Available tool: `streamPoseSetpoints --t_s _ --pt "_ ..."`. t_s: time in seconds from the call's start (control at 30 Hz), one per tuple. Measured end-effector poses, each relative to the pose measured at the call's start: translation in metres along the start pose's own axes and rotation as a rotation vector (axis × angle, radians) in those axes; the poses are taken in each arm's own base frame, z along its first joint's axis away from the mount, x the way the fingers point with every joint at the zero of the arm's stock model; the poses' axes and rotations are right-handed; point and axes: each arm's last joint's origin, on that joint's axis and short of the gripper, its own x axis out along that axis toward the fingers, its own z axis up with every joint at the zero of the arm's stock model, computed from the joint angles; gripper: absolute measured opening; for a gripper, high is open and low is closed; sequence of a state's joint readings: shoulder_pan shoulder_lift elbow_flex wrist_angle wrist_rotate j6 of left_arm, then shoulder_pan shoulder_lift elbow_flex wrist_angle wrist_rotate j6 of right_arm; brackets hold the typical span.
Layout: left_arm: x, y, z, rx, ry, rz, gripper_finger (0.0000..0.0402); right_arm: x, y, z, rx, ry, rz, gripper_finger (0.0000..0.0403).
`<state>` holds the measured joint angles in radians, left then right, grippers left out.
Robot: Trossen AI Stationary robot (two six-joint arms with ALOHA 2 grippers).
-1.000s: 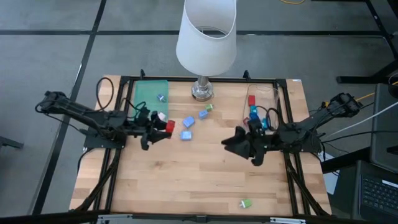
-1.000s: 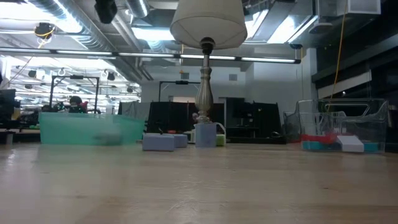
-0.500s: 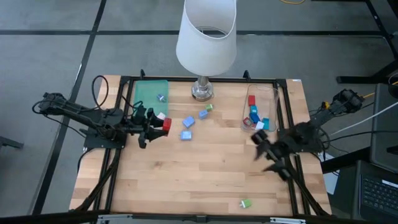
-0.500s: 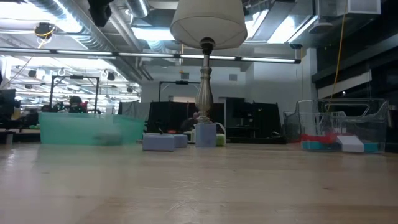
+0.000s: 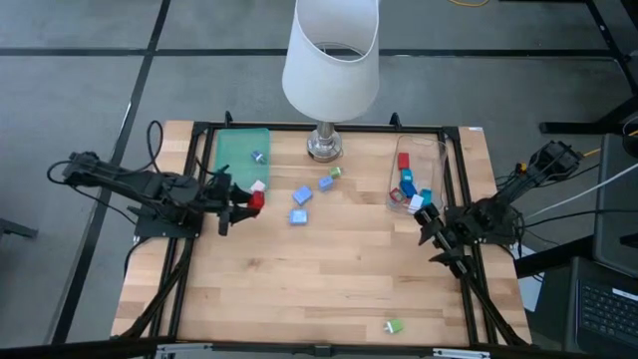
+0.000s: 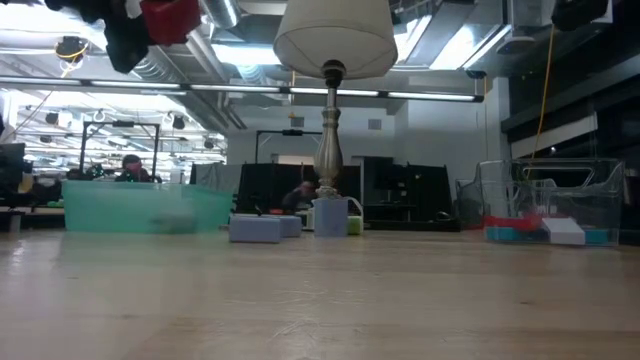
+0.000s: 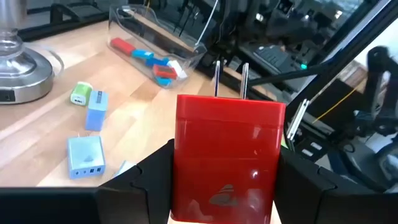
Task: Pick & Place Office items
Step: Put the red charger adapter into the green bin
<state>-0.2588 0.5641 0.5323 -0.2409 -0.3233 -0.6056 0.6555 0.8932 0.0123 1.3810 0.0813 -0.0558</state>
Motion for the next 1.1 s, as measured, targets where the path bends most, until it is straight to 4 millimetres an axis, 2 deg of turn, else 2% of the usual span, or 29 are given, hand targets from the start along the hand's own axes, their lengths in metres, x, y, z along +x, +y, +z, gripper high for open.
streamPoseSetpoints --t_s 0.17,0.3,0.4,0.5,0.57,0.63,0.73,0.87,1.0,1.1 --pt "-0.011 0.003 0.005 -0.006 -0.065 0.011 0.0203 0.000 0.003 0.006 -0.004 -0.064 0.163 0.0192" --pt "-0.019 0.005 0.008 -0.014 -0.106 0.021 0.0203 -0.002 0.009 0.013 -0.026 -0.159 0.377 0.0192" --pt "-0.024 0.006 0.009 -0.018 -0.118 0.016 0.0203 -0.004 0.012 0.014 0.033 -0.162 0.490 0.0192" --pt "-0.027 0.008 0.010 -0.024 -0.132 0.019 0.0203 -0.002 0.012 0.005 0.117 -0.055 0.477 0.0192" --pt "-0.028 0.008 0.010 -0.032 -0.141 0.030 0.0203 -0.002 0.012 -0.012 0.107 0.116 0.471 0.0192" --pt "-0.029 0.009 0.010 -0.040 -0.143 0.036 0.0203 -0.005 0.016 -0.027 0.174 0.278 0.482 0.0192" --pt "-0.030 0.009 0.010 -0.063 -0.152 0.044 0.0203 -0.004 0.018 -0.028 0.264 0.311 0.450 0.0192" --pt "-0.029 0.010 0.010 -0.077 -0.159 0.055 0.0203 -0.006 0.018 -0.036 0.168 0.368 0.423 0.0192" --pt "-0.030 0.010 0.010 -0.091 -0.168 0.070 0.0203 -0.014 0.018 -0.052 0.064 0.537 0.441 0.0192" --pt "-0.030 0.011 0.010 -0.103 -0.165 0.072 0.0203 -0.014 0.018 -0.053 0.060 0.544 0.442 0.0192"
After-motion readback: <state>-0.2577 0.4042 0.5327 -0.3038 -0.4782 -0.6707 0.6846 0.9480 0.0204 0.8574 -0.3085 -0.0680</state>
